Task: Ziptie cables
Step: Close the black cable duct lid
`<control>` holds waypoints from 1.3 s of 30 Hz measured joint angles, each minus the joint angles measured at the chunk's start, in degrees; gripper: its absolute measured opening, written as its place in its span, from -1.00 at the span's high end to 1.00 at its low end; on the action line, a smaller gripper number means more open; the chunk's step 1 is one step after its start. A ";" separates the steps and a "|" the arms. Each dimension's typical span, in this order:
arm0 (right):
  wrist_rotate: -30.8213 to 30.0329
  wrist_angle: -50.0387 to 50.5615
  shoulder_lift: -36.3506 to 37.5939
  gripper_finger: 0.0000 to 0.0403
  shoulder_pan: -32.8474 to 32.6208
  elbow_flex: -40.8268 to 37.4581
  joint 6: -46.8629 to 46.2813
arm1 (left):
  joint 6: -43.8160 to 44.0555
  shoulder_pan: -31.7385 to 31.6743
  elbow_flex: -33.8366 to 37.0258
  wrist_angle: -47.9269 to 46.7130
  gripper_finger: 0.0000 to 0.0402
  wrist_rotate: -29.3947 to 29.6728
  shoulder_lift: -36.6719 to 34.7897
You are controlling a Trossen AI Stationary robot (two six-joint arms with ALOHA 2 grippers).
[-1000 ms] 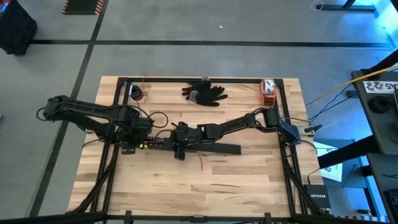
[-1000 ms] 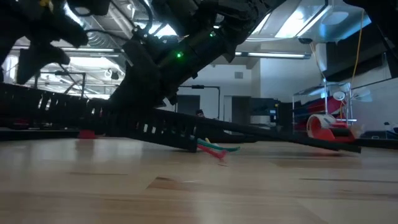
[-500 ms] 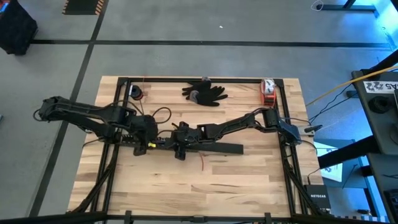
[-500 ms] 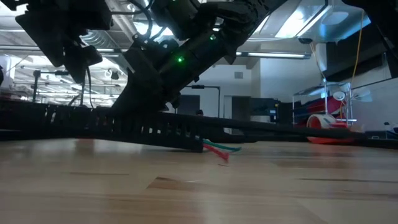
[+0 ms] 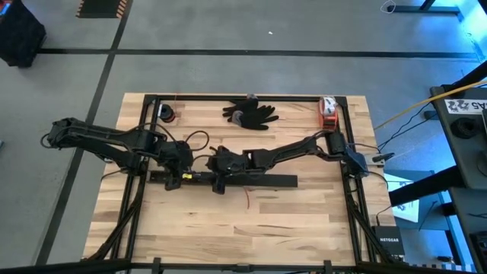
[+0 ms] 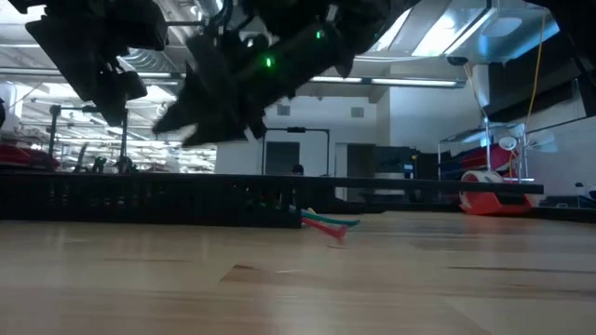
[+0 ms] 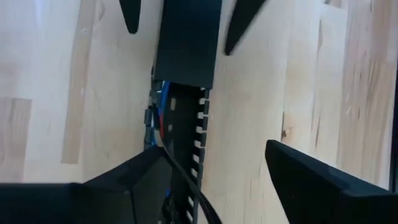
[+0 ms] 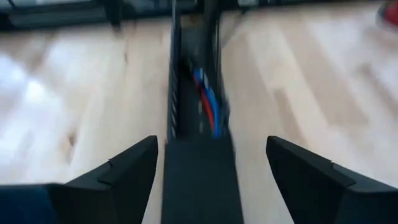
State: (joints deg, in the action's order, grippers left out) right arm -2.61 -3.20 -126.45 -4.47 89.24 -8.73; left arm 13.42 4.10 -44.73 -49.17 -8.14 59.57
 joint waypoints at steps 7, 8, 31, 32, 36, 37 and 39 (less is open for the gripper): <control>-0.85 -14.50 1.22 -0.36 0.00 0.03 0.69 | 2.79 0.00 0.00 0.15 -0.25 0.02 0.02; -1.09 -16.62 0.99 -0.33 0.00 0.10 1.50 | 2.80 0.00 0.00 0.12 -0.25 0.02 0.02; -8.18 -20.59 -10.72 0.24 -1.16 13.68 7.77 | 2.01 0.02 0.20 -1.40 -0.25 -0.17 0.00; -8.34 -19.77 -10.66 0.25 -1.22 13.76 7.89 | 1.71 0.02 0.18 -1.43 -0.25 -0.04 0.00; -6.96 -16.78 -9.58 0.27 -1.80 13.76 7.50 | 1.28 -0.04 0.02 -2.14 -0.25 1.85 0.04; -6.72 -16.90 -9.45 0.27 -2.06 13.84 7.10 | 1.28 -0.04 0.02 -2.16 -0.25 2.02 0.04; -6.96 -17.61 -9.36 0.27 -2.46 13.98 6.56 | 1.26 -0.07 0.02 -1.71 -0.25 1.93 0.09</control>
State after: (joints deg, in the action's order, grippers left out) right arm -9.56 -20.81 -135.81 -6.93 103.22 -2.17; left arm 14.68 4.03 -44.71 -50.88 -6.21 59.66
